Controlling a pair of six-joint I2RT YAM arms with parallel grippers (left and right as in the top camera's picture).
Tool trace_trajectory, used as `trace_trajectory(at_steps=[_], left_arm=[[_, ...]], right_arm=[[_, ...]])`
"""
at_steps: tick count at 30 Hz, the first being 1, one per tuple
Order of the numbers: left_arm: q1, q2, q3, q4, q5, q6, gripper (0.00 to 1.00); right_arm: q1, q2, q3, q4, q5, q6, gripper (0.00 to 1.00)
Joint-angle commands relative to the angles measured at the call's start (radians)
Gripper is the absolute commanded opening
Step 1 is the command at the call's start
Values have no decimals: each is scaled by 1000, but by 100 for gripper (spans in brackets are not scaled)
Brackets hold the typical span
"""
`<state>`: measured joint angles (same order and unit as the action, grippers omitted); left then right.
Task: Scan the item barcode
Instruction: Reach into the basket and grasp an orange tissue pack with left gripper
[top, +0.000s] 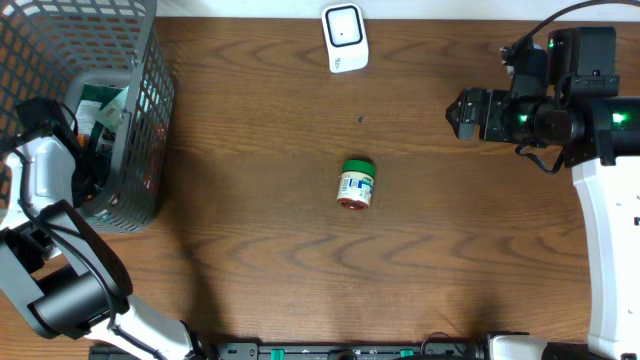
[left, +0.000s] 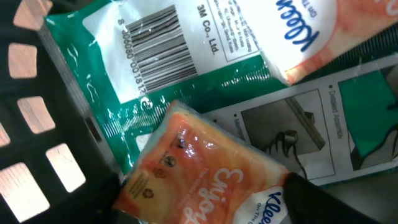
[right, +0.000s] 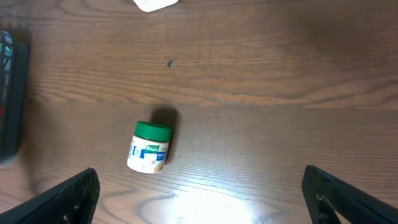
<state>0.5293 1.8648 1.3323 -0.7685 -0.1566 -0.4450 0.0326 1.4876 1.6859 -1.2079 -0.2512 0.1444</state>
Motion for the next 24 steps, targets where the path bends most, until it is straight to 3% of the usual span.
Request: trace_trajectory(at_steps=[1,5,13,22,24], left_arm=[[3,7,-12,5,-7,3,78],[3,-18,1,16,23,4,77],[3,-103,22,124,316,3,77],[3,-110,22,91,315,-14,83],[3,-110,22,42,245,-68,89]], right_arm=[[1,5,20,0,-9,-15,99],[1,5,20,0,-9,-14,99],[1,5,20,0,-9,-14,99],[1,5,20,0,-9,-14,99],[1,5,20,0,-9,-14,99]])
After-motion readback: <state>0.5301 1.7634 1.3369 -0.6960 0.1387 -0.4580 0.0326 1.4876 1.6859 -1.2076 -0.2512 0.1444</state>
